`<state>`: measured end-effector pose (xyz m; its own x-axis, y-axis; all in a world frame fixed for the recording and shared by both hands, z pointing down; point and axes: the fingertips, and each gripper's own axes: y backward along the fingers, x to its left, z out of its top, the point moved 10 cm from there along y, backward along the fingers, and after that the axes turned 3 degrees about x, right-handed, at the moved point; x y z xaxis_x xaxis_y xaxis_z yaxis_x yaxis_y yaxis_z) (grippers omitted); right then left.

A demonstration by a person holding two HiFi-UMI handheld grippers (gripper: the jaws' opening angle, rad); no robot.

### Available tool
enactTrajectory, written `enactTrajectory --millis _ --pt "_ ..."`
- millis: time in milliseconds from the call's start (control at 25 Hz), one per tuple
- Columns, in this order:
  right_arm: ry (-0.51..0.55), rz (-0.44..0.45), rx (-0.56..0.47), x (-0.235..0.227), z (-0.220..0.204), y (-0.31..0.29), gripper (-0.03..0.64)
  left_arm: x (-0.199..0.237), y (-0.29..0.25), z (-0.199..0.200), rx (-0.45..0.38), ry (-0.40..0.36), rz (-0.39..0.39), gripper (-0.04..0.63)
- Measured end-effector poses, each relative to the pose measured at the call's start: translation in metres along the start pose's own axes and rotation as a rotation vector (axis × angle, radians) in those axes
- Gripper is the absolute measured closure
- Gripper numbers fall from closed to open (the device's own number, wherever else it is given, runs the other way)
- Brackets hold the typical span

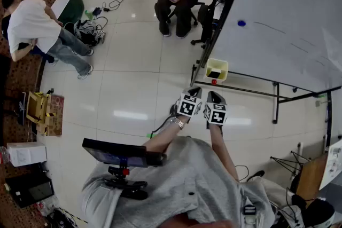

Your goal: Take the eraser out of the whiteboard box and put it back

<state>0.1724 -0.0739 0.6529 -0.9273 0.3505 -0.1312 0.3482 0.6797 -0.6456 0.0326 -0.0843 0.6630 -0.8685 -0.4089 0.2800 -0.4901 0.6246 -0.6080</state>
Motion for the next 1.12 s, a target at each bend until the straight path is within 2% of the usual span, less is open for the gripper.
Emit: enactTrajectory --millis 160,200,240,280,400,520,680,880,1000,1120 --pt "-0.056 -0.101 -0.004 -0.015 0.035 -0.034 0.593 0.052 -0.007 0.052 -0.035 0.009 -0.002 0.589" --pt "-0.066 -0.12 0.007 -0.017 0.041 -0.042 0.569 0.063 -0.009 0.063 -0.039 0.001 -0.008 0.589" --pt "-0.077 -0.135 0.022 -0.02 0.046 -0.05 0.5 0.072 -0.011 0.071 -0.039 -0.005 -0.014 0.589" --pt "-0.091 -0.148 0.036 -0.022 0.049 -0.056 0.439 0.079 -0.014 0.077 -0.034 -0.007 -0.022 0.589" --pt "-0.129 -0.172 0.057 -0.022 0.05 -0.065 0.399 0.095 -0.022 0.078 -0.003 -0.002 -0.051 0.589" --pt "-0.143 -0.156 0.089 -0.024 0.051 -0.076 0.357 0.101 -0.035 0.076 0.042 0.0 -0.076 0.589" --pt "-0.146 -0.149 0.134 -0.036 0.052 -0.095 0.345 0.099 -0.054 0.083 0.06 -0.008 -0.103 0.589" --pt "-0.154 -0.15 0.208 -0.045 0.05 -0.111 0.342 0.106 -0.062 0.095 0.056 -0.016 -0.094 0.589" --pt "-0.139 -0.118 0.237 -0.045 0.052 -0.108 0.345 0.109 -0.064 0.097 0.054 -0.003 -0.082 0.589" --pt "-0.117 -0.062 0.218 -0.042 0.074 -0.085 0.347 0.109 -0.069 0.103 0.049 0.004 -0.078 0.589"
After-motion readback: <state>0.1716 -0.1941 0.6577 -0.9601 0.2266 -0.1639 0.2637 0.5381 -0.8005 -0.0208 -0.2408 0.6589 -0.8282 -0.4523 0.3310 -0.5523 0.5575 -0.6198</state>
